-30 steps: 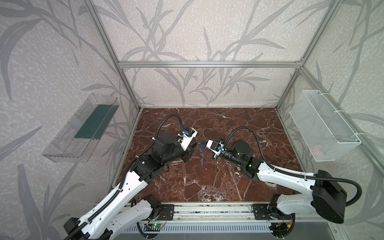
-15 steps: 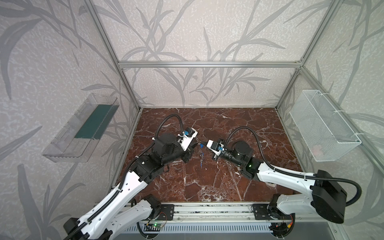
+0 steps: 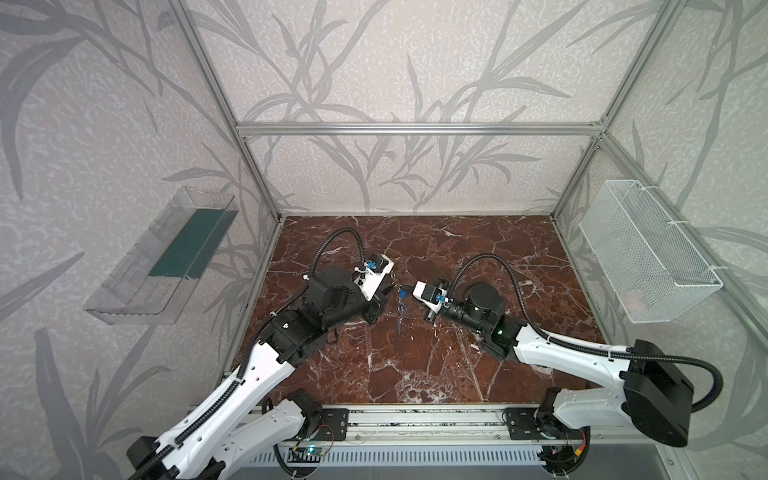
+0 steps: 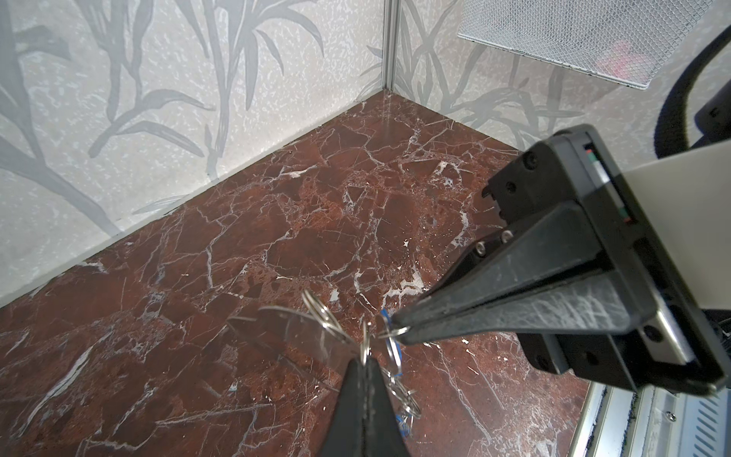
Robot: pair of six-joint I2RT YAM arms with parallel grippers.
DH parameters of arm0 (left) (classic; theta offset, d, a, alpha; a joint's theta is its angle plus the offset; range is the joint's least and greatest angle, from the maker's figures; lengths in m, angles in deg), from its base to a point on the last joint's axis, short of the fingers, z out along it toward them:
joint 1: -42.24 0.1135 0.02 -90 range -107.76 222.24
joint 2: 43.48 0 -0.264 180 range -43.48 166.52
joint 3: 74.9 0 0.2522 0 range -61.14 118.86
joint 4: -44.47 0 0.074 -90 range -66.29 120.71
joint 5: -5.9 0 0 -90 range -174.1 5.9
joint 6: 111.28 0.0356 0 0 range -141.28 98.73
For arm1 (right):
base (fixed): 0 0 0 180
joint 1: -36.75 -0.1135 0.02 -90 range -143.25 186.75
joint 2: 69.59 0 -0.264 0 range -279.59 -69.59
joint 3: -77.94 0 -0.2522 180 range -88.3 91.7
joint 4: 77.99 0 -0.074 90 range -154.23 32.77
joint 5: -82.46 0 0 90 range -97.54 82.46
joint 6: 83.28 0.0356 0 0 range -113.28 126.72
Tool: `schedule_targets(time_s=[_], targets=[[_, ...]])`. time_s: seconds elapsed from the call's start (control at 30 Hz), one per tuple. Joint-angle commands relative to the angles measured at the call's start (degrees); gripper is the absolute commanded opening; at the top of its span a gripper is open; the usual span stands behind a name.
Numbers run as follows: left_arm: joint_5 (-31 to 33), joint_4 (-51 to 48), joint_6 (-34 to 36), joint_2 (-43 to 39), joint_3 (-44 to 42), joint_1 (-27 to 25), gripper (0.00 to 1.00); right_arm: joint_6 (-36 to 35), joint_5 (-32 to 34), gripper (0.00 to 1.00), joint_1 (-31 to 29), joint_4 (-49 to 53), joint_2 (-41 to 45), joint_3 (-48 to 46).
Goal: Put the keys on the keyring
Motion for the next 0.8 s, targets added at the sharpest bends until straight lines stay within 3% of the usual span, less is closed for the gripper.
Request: schedule_targets(time_s=[0.0, 0.2, 0.77], targets=[[-0.7, 1.6, 0.5, -0.7, 1.1, 0.1, 0.0, 0.8, 0.5, 0.0, -0.4, -1.2, 0.2, 0.0], [-0.7, 1.6, 0.3, -0.6, 1.1, 0.0, 0.0, 1.0, 3.3, 0.0, -0.4, -1.8, -0.1, 0.2], [-1.3, 1.1, 0.5, -0.3, 1.3, 0.1, 0.0, 0.5, 2.6, 0.0, -0.4, -1.5, -0.3, 1.1]])
